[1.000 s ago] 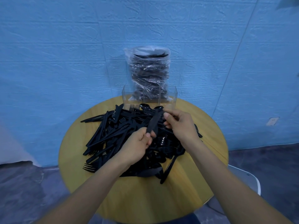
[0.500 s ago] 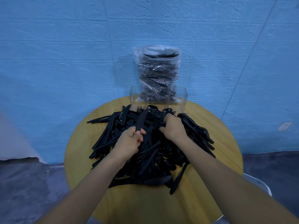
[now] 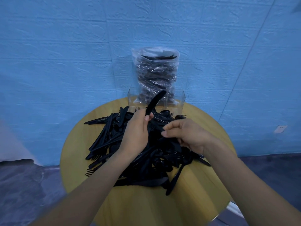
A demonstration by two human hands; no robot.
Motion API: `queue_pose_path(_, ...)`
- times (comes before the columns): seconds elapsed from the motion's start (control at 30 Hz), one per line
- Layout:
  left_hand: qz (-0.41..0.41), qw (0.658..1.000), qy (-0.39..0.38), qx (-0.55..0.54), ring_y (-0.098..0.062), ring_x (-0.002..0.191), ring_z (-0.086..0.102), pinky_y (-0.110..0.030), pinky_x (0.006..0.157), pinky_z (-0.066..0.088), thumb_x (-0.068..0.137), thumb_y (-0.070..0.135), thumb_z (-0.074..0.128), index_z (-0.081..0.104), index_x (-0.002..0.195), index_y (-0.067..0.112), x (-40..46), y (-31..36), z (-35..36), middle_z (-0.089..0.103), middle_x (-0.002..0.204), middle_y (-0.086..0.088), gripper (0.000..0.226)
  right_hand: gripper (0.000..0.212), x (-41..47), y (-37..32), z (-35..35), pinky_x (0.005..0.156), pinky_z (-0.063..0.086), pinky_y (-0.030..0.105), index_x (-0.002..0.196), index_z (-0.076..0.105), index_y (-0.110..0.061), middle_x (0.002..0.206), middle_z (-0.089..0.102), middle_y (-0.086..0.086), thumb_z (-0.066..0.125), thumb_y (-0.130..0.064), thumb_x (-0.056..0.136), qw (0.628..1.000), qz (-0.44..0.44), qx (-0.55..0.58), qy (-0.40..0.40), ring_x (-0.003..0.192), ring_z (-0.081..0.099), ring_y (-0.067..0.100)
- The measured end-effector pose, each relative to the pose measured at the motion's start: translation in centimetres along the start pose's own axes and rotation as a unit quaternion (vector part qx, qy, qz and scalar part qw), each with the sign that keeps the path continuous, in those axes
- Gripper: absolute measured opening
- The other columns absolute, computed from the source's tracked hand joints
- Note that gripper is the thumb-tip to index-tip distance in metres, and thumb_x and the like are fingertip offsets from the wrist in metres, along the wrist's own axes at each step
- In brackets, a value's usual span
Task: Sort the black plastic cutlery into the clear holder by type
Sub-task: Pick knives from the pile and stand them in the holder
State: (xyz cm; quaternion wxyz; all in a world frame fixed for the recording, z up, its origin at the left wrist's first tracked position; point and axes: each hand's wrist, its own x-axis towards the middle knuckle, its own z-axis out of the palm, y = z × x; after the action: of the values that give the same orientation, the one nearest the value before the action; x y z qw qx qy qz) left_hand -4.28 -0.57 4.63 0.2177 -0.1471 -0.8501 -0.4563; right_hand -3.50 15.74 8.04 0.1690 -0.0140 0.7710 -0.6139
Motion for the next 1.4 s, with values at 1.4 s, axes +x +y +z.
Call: queue_pose_path(1.4, -0.292, 0.891, -0.224, -0.267, -0.006, 0.050, 0.034, -0.018, 0.047, 0.032, 0.103, 0.030, 0.030, 0.060, 0.109, 0.008, -3.8, 2.3, -3.6, 0.044, 0.063, 0.004, 0.038, 0.018, 0.6, 0.7, 2.8, 0.063, 0.054, 0.022, 0.092, 0.060, -0.018, 0.066, 0.061, -0.001, 0.071, -0.007, 0.082, 0.937, -0.274, -0.019, 0.217, 0.062, 0.058, 0.009)
